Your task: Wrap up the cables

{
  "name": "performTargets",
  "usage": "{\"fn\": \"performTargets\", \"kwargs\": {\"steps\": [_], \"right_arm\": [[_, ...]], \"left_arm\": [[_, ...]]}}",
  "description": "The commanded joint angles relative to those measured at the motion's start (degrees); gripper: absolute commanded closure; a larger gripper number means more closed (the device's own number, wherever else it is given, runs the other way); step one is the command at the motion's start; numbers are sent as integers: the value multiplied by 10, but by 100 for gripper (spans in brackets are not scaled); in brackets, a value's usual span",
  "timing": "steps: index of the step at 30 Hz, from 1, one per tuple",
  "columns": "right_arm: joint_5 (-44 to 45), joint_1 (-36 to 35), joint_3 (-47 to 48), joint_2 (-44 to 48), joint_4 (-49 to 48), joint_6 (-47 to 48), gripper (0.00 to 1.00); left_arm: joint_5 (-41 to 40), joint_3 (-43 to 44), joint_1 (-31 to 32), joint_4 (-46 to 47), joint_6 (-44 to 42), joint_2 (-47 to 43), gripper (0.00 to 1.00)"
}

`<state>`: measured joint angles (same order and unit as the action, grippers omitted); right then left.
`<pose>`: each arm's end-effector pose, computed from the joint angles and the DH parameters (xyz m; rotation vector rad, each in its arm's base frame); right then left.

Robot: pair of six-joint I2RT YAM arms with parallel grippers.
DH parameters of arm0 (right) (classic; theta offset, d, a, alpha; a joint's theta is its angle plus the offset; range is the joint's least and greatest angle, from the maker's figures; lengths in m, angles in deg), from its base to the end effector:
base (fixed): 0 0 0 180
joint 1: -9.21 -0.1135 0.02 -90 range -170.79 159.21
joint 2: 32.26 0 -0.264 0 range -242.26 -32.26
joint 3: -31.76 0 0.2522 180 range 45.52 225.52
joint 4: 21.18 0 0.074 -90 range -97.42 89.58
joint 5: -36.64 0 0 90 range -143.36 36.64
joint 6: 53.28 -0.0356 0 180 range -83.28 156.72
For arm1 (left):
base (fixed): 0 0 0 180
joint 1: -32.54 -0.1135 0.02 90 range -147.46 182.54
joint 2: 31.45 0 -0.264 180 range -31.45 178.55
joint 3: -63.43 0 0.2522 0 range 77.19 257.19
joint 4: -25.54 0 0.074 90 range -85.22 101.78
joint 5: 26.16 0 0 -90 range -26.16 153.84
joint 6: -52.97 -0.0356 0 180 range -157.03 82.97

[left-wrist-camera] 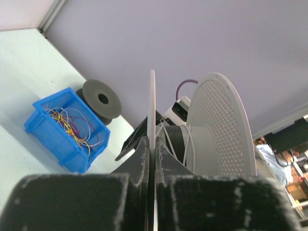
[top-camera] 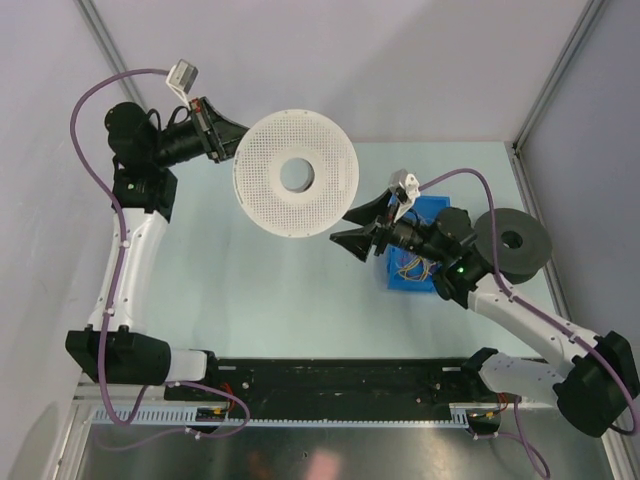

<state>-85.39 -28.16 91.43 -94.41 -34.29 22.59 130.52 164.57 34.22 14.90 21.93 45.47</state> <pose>0.1880 0.1674 0.3552 -0.7720 1.3001 1.1176 0.2748 -0.0408 0.4948 0.3330 1.6748 -1.5844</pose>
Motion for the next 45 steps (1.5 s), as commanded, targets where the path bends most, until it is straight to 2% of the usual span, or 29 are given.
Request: {"fn": "performTargets", "kwargs": {"steps": [1, 5, 10, 15, 20, 29, 36, 45], "right_arm": [[53, -24, 6, -16, -94, -63, 33], [121, -48, 17, -34, -95, -50, 32], [221, -38, 41, -57, -86, -61, 32], [273, -9, 70, -82, -87, -112, 40], [261, 16, 106, -111, -91, -145, 40], [165, 4, 122, -115, -89, -132, 34], [151, 8, 114, -108, -68, -111, 33], [145, 3, 131, -137, -115, -99, 36]], "left_arm": [[-73, 3, -8, 16, 49, -22, 100], [-129, -6, -10, -10, 61, -39, 100], [-209, -37, -15, -24, 85, -73, 100], [-250, -73, -27, -25, 117, -99, 100], [-288, -99, -31, -22, 143, -114, 100], [-308, -110, -42, -20, 163, -113, 100], [-311, -126, -49, -15, 171, -107, 100], [-301, -143, -49, 12, 174, -114, 100]]}}
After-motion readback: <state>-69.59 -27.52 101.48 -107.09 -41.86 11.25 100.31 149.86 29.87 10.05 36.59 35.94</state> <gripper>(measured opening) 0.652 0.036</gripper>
